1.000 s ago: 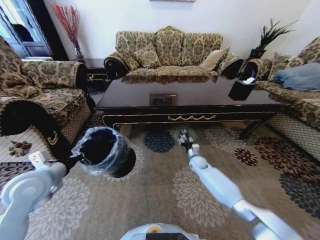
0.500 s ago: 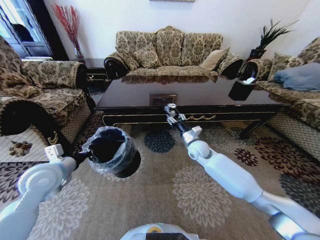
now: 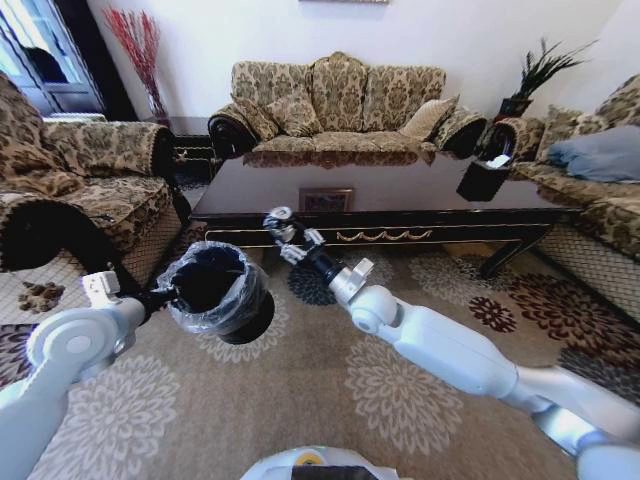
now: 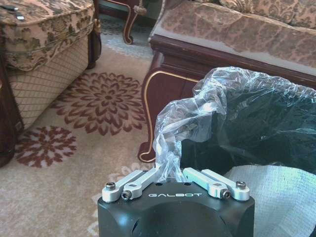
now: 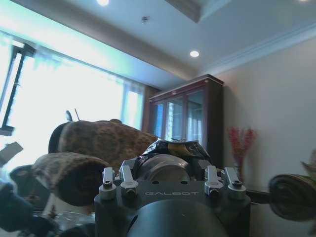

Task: Move to the front of the table and pick up the trash from the floor, then place it into the trash bin.

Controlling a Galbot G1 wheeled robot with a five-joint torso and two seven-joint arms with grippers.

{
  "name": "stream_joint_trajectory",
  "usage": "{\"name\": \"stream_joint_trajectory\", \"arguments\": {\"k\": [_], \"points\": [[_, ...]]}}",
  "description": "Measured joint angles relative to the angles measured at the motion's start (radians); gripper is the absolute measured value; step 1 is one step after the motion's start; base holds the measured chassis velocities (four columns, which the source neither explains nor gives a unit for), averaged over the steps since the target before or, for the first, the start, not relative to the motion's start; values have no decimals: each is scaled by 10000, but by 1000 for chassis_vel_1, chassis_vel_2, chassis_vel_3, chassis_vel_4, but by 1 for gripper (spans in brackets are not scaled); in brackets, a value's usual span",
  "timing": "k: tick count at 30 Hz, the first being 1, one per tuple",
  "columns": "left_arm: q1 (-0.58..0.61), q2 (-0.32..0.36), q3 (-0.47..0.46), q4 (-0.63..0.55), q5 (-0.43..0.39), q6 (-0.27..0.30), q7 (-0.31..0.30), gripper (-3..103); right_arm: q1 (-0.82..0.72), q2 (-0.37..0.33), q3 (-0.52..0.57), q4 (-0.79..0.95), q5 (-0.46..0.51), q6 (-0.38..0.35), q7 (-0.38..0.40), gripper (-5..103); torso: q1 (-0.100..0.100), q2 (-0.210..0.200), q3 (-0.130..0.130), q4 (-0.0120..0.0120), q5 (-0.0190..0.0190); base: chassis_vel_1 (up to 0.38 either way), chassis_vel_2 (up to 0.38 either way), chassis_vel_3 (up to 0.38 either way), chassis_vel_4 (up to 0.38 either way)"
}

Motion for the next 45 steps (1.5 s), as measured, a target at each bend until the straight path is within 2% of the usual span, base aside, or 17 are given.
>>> {"name": "stream_joint_trajectory", "arguments": {"k": [6, 9, 11, 19, 23, 24, 25, 28, 30, 31, 35, 45], "points": [[-90, -70, -55, 84, 5, 0, -15, 2, 736, 548, -844, -320, 50, 244, -374, 58, 0, 0, 0, 8, -1, 0, 0, 0, 0], [-311, -116, 18, 284, 18, 0, 12, 2, 1322, 1183, -1440, -716, 142, 343, -491, 58, 0, 0, 0, -1, 0, 0, 0, 0, 0], [-348, -126, 32, 326, 29, 0, 24, 2, 1397, 1289, -1521, -801, 146, 368, -522, 58, 0, 0, 0, 0, 0, 0, 0, 0, 0], [-579, -246, 88, 494, 152, 0, 224, 2, 1865, 2505, -2341, -1651, 141, 688, -858, 58, 0, 0, 1, 2, -1, 0, 0, 0, 0], [-580, -253, 67, 430, 151, 0, 255, 2, 1897, 2801, -2511, -1928, 60, 689, -829, 58, 0, 0, 0, 3, -1, 0, 0, 0, 0], [-561, -249, 39, 385, 139, 0, 267, 2, 1896, 2890, -2536, -2058, -6, 688, -759, 56, 0, 0, 0, 2, -1, 0, 0, 0, 0], [-525, -234, -3, 335, 116, 0, 272, 2, 1877, 2962, -2539, -2215, -89, 686, -664, 58, 0, 0, 0, 2, 0, 0, 0, 0, 0], [-457, -196, -75, 251, 83, 0, 272, 2, 1825, 2988, -2531, -2405, -177, 671, -576, 63, 0, 0, 0, 2, 0, 0, 0, 0, 0], [-388, -166, -130, 150, 49, 0, 273, 2, 1765, 2904, -2434, -2462, -228, 664, -552, 76, 0, 0, 0, 3, 1, 0, 0, 0, 0], [-388, -166, -130, 150, 49, 0, 273, 2, 1765, 2904, -2434, -2462, -228, 664, -552, 76, 0, 0, 0, 3, 1, 0, 0, 0, 0], [-287, -138, -178, 56, 32, 0, 274, 2, 1600, 2486, -2106, -2266, -234, 651, -547, 96, 0, 0, -1, 1, 3, 0, 0, 0, 0], [-58, -237, -261, -70, 32, 0, 233, 2, 1381, 1695, -1457, -1969, -296, 570, -428, 100, 0, 0, -1, 3, 3, 0, 0, 0, 0]]}}
